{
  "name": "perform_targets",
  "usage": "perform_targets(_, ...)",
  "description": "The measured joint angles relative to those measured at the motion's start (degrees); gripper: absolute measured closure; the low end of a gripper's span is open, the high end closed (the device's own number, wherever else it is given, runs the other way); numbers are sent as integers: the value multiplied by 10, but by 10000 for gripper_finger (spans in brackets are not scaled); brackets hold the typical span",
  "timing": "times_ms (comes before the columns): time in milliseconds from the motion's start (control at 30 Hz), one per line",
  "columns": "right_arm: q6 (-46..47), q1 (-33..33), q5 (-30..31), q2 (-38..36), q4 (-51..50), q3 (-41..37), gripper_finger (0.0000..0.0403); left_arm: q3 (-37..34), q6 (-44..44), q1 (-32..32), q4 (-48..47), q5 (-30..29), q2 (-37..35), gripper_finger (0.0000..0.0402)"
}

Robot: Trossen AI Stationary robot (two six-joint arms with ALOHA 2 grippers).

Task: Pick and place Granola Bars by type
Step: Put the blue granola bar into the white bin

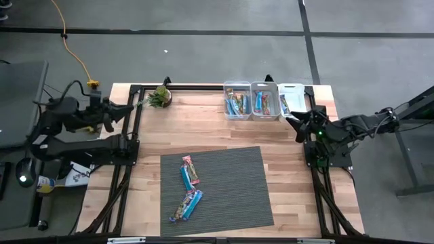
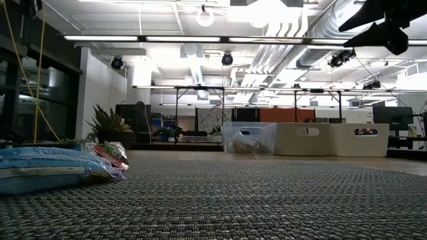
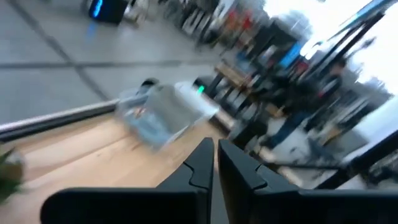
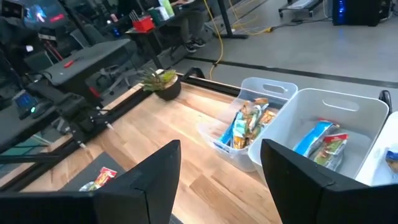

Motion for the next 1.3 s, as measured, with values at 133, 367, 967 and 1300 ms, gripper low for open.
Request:
perform_targets(133, 6, 0, -2, -7, -14, 0, 194, 93, -2, 0, -123, -18, 82, 376)
perform_targets(367, 60, 0, -1, -12, -89, 0, 194, 220, -61, 0, -279, -27, 166, 376)
perform_targets(967, 90, 0, 21, -12, -129, 0, 194, 225, -163, 0, -410, 68, 188, 376)
perform_targets(1300, 99, 0, 28, -12, -129, 0, 194, 225, -98, 0, -258, 166, 214, 376)
